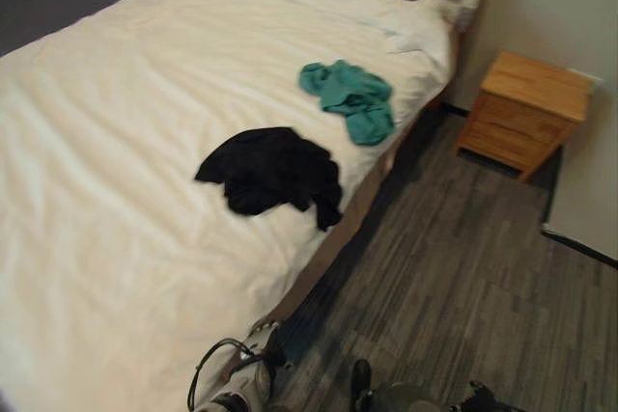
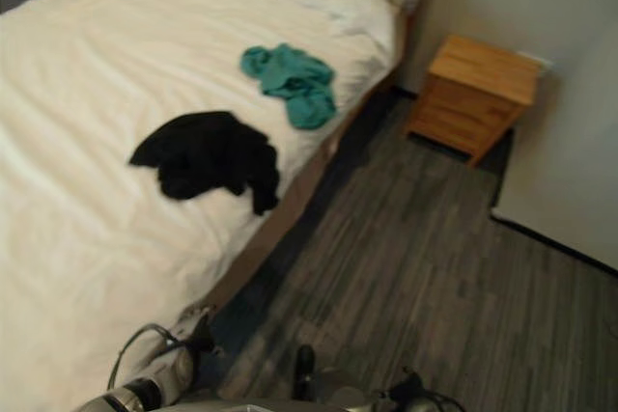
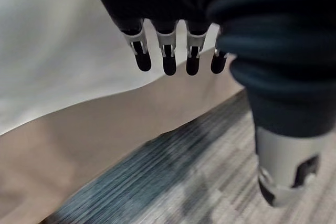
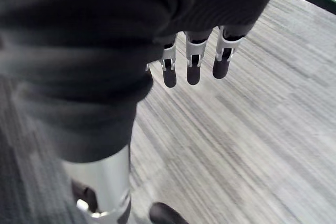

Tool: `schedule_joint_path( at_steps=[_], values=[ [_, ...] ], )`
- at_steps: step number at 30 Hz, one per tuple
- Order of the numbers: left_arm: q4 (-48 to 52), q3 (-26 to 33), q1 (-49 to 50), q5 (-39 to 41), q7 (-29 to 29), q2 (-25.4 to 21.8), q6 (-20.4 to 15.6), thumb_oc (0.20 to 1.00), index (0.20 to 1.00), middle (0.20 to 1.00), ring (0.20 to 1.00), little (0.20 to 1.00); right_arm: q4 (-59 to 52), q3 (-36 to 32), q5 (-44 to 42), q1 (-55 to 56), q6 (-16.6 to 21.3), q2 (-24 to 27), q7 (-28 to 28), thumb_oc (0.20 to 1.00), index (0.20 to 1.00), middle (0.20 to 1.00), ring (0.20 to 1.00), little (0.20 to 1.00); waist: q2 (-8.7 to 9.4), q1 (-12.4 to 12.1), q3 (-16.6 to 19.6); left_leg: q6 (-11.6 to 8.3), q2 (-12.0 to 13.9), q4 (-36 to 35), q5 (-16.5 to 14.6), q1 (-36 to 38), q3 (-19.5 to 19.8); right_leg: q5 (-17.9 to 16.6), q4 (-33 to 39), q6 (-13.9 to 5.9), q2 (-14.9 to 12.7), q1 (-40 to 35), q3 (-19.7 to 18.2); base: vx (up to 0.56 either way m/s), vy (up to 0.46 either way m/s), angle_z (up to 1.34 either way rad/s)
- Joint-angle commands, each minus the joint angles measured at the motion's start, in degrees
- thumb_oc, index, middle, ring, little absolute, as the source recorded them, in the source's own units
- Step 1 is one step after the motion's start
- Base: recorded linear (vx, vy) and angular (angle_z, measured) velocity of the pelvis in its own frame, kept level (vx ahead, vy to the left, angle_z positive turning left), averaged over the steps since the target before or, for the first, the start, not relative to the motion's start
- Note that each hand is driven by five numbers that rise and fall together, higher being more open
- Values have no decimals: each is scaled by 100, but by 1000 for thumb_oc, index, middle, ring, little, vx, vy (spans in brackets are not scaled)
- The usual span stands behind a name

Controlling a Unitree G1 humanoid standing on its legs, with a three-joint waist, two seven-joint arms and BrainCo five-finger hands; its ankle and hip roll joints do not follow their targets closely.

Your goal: Tidy up the quilt and then pick up the clothes from the bed and put them into the laundry hamper.

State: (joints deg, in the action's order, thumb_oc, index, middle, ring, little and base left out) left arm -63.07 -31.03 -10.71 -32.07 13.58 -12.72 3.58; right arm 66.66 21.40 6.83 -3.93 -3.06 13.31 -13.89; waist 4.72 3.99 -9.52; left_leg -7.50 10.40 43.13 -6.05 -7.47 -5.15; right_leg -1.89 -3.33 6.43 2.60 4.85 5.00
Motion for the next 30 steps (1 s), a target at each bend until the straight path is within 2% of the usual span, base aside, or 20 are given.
schedule_joint_path(
  at_steps=[1, 3, 4, 5, 8, 9, 10, 12, 13, 14, 15, 16, 19, 21, 23, 24, 26, 28, 29, 30],
  values=[
    [75, 44, -550, 281, 330, 2, -116, 1000, 1000, 1000, 1000, 1000, -345, -90, 266, -210, 65, 197, -1, 1000, 1000, 1000, 1000, 1000, 113, -271, -632, 417, -424, -945, 101, -108, 167, 932, 267, -1071, -248, -516, -550, 294, 254, -250],
    [10, 323, -478, 582, 440, 47, -136, 1000, 1000, 1000, 1000, 1000, -345, -64, 204, -310, 77, 208, -16, 1000, 1000, 1000, 1000, 1000, 1, -371, -578, 391, -548, -2551, -38, 23, 503, 969, 478, -1262, -277, -693, -1162, 262, 251, -234],
    [9, 324, -479, 582, 440, 47, -136, 1000, 1000, 1000, 1000, 1000, -345, -64, 204, -312, 77, 208, -16, 1000, 1000, 1000, 1000, 1000, 14, -383, -573, 390, -556, -2605, 1, 42, 484, 956, 482, -1262, -288, -683, -1178, 353, 303, -189],
    [-112, 463, -356, 573, 444, 42, -117, 1000, 1000, 1000, 1000, 1000, -243, -182, 188, -308, 68, 241, -9, 1000, 1000, 1000, 1000, 1000, -125, -377, -489, 302, -475, -3604, 332, 53, 422, 1020, 521, -1340, -292, -794, -1412, 355, 295, -111],
    [-214, 495, -277, 485, 409, 42, -97, 1000, 1000, 1000, 1000, 1000, -161, -367, 95, -223, 84, 295, -23, 1000, 1000, 1000, 1000, 1000, -195, -346, -474, 268, -331, -3994, 604, 66, -130, 1173, 537, -1324, -372, -937, -1397, 323, 244, -106],
    [-258, 548, -188, 397, 357, 23, -44, 1000, 1000, 1000, 1000, 1000, -24, -659, -104, -28, 81, 309, -46, 1000, 1000, 1000, 1000, 1000, -252, -263, -407, 302, -291, -4117, 663, 5, -612, 1364, 430, -1279, -386, -1115, -1319, 225, 139, -35],
    [-256, 545, -183, 397, 356, 22, -43, 1000, 1000, 1000, 1000, 1000, -25, -660, -105, -22, 81, 308, -46, 1000, 1000, 1000, 1000, 1000, -246, -271, -407, 304, -298, -4135, 669, 23, -622, 1372, 423, -1281, -393, -1118, -1326, 531, 323, 4],
    [-315, 622, -40, 370, 273, -49, 3, 1000, 1000, 1000, 1000, 1000, 193, -1048, -336, 236, 61, 292, -39, 1000, 1000, 1000, 1000, 1000, -311, -212, -308, 541, -691, -4138, 502, 268, -503, 1546, -921, -1445, -452, -973, -1110, 413, 248, 43],
    [-315, 623, -42, 370, 272, -48, 3, 1000, 1000, 1000, 1000, 1000, 194, -1049, -336, 234, 61, 293, -39, 1000, 1000, 1000, 1000, 1000, -322, -218, -295, 537, -676, -4143, 515, 248, -506, 1534, -927, -1440, -437, -944, -1115, 212, 108, 32],
    [-331, 647, -2, 384, 244, -74, 18, 1000, 1000, 1000, 1000, 1000, 244, -1163, -423, 261, 57, 274, -37, 1000, 1000, 1000, 1000, 1000, -347, -191, -348, 593, -756, -4154, 443, 410, -493, 1315, -1677, -1638, -492, -661, -994, 271, 133, 20],
    [-292, 764, 64, 519, 245, -165, 73, 1000, 1000, 1000, 1000, 1000, 237, -1286, -560, 271, 28, 244, -14, 1000, 1000, 1000, 1000, 1000, -451, -31, -598, 712, -769, -4344, 394, 815, -430, 606, -3282, -1859, -458, 198, -954, 383, 178, 4],
    [-337, 813, 63, 590, 266, -202, 82, 1000, 1000, 1000, 1000, 1000, 200, -1319, -661, 213, 67, 224, -37, 1000, 1000, 1000, 1000, 1000, -513, 76, -707, 741, -769, -4510, 417, 1003, -327, 534, -3847, -1790, -270, 700, -996, 434, 165, 20],
    [-343, 808, 82, 533, 237, -278, 62, 1000, 1000, 1000, 1000, 1000, 180, -1363, -811, 235, 105, 177, -13, 1000, 1000, 1000, 1000, 1000, -608, 214, -757, 723, -825, -4736, 348, 1322, -139, 822, -3460, -1619, -85, 1023, -988, 389, 48, 76],
    [-411, 698, 44, 242, 125, -416, -1, 1000, 1000, 1000, 1000, 1000, 133, -1389, -895, 307, 145, 207, -26, 1000, 1000, 1000, 1000, 1000, -564, 460, -766, 623, -1030, -4813, 33, 1649, 5, 846, -1425, -1582, -38, 1134, -875, 617, -21, 78],
    [-461, 680, 37, 151, 67, -457, 21, 1000, 1000, 1000, 1000, 1000, 115, -1376, -841, 331, 112, 200, -36, 1000, 1000, 1000, 1000, 1000, -568, 498, -725, 556, -1034, -4813, -148, 1799, -24, 628, -648, -1620, -240, 1188, -467, 494, -35, 64],
    [-507, 702, 80, 121, 42, -489, 15, 1000, 1000, 1000, 1000, 1000, 106, -1331, -723, 309, 93, 188, -34, 1000, 1000, 1000, 1000, 1000, -585, 459, -684, 440, -1030, -4762, -395, 2069, -281, 543, -92, -1655, -606, 1324, 645, 358, -23, 30],
    [-558, 737, 204, 101, 14, -470, 4, 1000, 1000, 1000, 1000, 1000, 80, -1268, -656, 363, 120, 186, -15, 1000, 1000, 1000, 1000, 1000, -611, 517, -588, 416, -1021, -4231, -583, 2248, -422, 498, -82, -1489, -580, 1120, 1013, 660, -76, -9],
    [-607, 742, 229, 46, -9, -427, -1, 1000, 1000, 1000, 1000, 1000, 96, -1267, -696, 388, 144, 196, -9, 1000, 1000, 1000, 1000, 1000, -640, 578, -529, 330, -962, -3691, -420, 2170, -431, 436, -7, -1391, -490, 964, 895, 555, -122, -35],
    [-603, 817, 281, 126, -35, -412, 11, 1000, 1000, 1000, 1000, 1000, 159, -1270, -681, 361, 123, 293, 37, 1000, 1000, 1000, 1000, 1000, -631, 540, -559, -61, -617, -1593, 514, 1527, -523, 431, 28, -1158, -414, 533, 882, 332, -136, 0],
    [-602, 817, 280, 126, -36, -417, 12, 1000, 1000, 1000, 1000, 1000, 159, -1269, -681, 359, 122, 288, 37, 1000, 1000, 1000, 1000, 1000, -616, 558, -536, -58, -631, -1570, 523, 1477, -504, 416, 38, -1157, -434, 559, 895, 648, -249, -2]
  ],
)
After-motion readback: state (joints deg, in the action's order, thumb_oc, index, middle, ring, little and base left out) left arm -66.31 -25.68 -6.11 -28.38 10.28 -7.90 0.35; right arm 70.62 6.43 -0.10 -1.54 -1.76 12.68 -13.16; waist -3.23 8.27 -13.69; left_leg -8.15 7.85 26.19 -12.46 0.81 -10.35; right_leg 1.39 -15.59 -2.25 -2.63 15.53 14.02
